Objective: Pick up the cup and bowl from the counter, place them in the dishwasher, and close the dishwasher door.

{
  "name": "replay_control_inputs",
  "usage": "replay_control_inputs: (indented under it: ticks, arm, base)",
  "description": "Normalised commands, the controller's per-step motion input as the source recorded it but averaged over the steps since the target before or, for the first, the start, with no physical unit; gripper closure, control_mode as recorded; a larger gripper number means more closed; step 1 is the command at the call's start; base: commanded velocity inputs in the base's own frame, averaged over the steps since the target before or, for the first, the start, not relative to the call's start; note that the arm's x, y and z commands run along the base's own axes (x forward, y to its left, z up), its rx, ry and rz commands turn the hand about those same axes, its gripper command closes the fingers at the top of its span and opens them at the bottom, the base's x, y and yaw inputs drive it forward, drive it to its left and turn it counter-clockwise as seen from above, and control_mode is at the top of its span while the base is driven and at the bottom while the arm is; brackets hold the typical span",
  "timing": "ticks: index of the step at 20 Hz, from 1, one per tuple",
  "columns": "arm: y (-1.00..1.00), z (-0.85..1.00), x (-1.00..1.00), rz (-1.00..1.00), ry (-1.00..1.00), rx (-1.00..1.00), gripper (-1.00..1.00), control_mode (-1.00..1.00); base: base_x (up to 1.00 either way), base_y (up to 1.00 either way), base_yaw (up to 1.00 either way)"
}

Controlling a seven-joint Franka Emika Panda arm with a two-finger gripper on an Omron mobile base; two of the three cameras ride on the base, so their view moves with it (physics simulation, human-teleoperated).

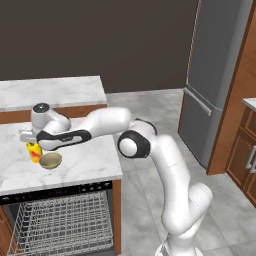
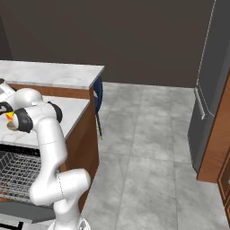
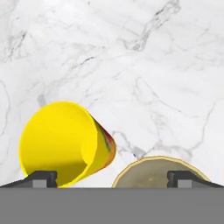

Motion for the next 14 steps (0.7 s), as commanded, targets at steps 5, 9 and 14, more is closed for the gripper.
replay_control_inputs:
  ticks: [5, 9, 14]
  arm:
    - [0.07, -0.27, 0.05, 0.00, 0.00, 0.00, -1.00, -1.00]
    - [0.00, -0.20, 0.00, 0.00, 0.00, 0.00, -1.00, -1.00]
    - [0.00, -0.03, 0.12, 0.00, 0.00, 0.00, -1.00, -1.00]
  base:
    - [0.00, 0.00, 0.00]
    - [0.00, 0.00, 0.00]
    - [0.00, 0.00, 0.00]
